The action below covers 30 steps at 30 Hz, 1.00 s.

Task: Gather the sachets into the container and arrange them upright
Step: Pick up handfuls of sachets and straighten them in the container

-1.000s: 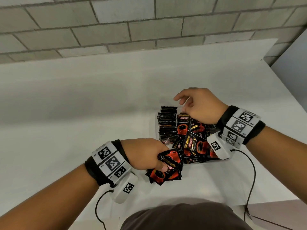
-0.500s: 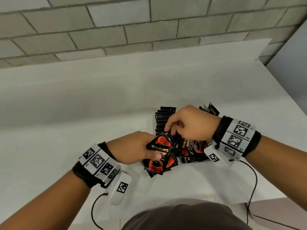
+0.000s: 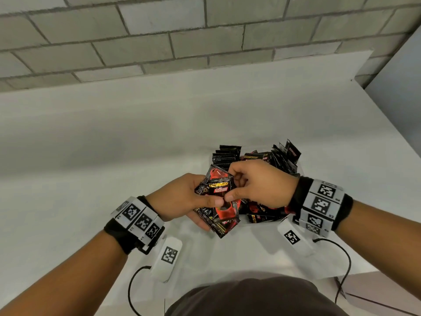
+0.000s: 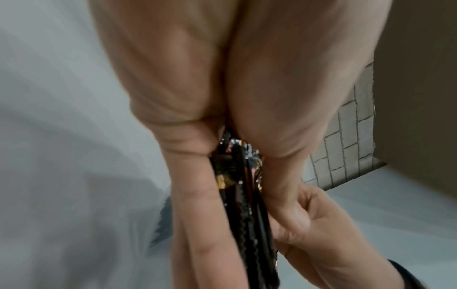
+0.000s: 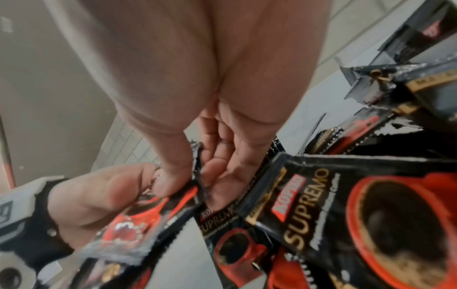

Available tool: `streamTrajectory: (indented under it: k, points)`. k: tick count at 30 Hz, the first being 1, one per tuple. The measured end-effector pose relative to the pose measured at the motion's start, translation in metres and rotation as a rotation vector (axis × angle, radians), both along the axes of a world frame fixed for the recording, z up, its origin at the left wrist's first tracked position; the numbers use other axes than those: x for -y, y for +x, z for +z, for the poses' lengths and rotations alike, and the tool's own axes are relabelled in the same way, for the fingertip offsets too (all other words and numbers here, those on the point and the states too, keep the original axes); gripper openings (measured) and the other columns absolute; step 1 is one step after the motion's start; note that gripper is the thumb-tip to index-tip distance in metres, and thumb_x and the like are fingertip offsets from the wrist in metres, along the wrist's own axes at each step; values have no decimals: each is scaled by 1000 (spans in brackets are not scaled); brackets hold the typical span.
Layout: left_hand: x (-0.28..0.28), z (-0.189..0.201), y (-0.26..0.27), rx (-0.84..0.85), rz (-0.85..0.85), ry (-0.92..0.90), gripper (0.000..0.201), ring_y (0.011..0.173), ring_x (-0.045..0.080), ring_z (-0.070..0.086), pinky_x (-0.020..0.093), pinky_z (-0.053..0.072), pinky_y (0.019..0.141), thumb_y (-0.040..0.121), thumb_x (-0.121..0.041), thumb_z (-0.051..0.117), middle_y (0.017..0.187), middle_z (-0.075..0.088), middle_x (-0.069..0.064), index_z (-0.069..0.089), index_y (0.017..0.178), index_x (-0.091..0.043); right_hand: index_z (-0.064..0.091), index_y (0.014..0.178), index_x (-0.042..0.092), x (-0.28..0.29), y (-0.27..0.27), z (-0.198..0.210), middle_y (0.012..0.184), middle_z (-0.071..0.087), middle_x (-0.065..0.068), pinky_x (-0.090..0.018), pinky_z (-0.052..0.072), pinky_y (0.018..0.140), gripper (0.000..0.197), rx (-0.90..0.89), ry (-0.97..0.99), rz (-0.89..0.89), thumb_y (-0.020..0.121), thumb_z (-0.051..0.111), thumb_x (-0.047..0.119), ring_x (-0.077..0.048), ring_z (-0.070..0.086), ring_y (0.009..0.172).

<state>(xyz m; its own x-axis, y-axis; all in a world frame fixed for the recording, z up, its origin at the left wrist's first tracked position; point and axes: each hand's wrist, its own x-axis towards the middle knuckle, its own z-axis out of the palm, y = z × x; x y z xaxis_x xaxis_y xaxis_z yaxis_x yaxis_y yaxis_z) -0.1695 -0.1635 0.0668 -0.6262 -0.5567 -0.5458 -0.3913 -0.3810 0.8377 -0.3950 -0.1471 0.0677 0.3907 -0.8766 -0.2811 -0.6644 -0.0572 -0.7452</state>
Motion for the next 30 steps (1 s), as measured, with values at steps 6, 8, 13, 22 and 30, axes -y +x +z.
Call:
streamTrajectory:
  k: [6, 8, 13, 22, 30]
  points:
    - [0, -1, 4, -20, 10, 15, 41, 100, 37, 74, 49, 64, 76, 89, 1, 72, 115, 75, 16, 62, 128, -7, 60, 113, 16, 5, -7, 0, 94, 76, -6, -42, 62, 75, 29, 183, 77, -110, 89, 73, 6, -23, 75, 79]
    - [0, -1, 3, -15, 24, 11, 40, 99, 38, 75, 48, 64, 74, 91, 1, 71, 115, 75, 16, 61, 129, -6, 59, 119, 16, 5, -9, 1, 97, 75, -12, -46, 62, 78, 34, 177, 84, -134, 89, 73, 7, -28, 75, 82]
    - [-1, -2, 0, 10, 44, -11, 36, 98, 36, 75, 52, 64, 76, 93, -2, 70, 113, 76, 16, 63, 128, -7, 54, 136, 19, 6, -9, 4, 71, 71, -16, -22, 51, 65, 48, 0, 49, -124, 92, 72, 16, -7, 55, 48]
    - [-2, 0, 3, 37, 66, -7, 35, 96, 36, 75, 50, 64, 72, 93, -1, 69, 112, 76, 15, 65, 127, -7, 56, 137, 26, 9, -17, 10, 102, 71, 2, -37, 56, 90, 51, -54, 31, -55, 90, 73, 16, -14, 71, 81]
    - [7, 5, 24, 119, 40, -86, 31, 94, 34, 76, 49, 64, 71, 93, -3, 69, 107, 78, 12, 68, 124, -9, 66, 87, 14, 12, -12, 9, 77, 69, 1, -26, 53, 64, 11, -195, -102, -107, 80, 76, 14, -16, 64, 65]
